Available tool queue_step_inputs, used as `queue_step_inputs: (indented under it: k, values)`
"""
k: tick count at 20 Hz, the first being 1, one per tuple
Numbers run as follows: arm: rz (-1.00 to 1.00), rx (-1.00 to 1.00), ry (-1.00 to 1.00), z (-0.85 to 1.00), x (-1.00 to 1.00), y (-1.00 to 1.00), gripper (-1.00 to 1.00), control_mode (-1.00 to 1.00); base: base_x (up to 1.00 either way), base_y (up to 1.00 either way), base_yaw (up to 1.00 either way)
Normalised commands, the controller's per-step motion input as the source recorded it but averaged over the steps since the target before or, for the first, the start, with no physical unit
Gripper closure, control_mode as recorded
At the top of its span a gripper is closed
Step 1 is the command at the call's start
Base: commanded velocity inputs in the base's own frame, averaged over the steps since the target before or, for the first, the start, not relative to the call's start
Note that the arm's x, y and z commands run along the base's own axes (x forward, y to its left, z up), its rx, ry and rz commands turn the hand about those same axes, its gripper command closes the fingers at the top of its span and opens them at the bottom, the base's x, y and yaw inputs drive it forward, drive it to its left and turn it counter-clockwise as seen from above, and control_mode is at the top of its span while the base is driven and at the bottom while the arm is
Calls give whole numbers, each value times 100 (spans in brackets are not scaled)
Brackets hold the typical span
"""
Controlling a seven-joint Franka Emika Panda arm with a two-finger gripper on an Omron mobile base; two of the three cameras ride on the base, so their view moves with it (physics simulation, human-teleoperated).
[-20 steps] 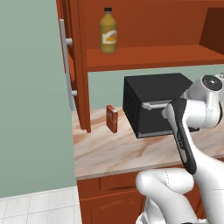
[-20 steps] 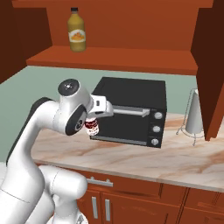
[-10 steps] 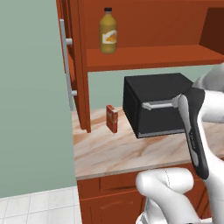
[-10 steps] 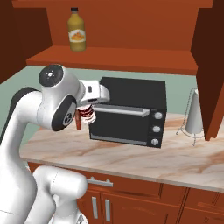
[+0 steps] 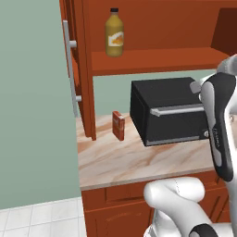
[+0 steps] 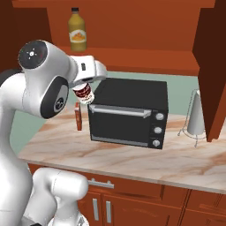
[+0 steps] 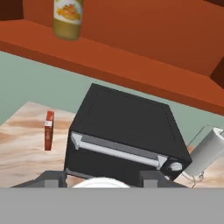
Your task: Pick the canned food and canned food from the counter and place them in the cabinets closest to them.
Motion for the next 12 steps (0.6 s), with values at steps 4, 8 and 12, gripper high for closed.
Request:
queue_step_inputs:
  k: [4,8,12]
  values:
    - [0,0,-12,85,-8,1,100,-100,0,0,0]
    - [1,0,-12,23,-11,1,100,-100,0,0,0]
    - [0,0,-2,0,0,0,100,-100,0,0,0]
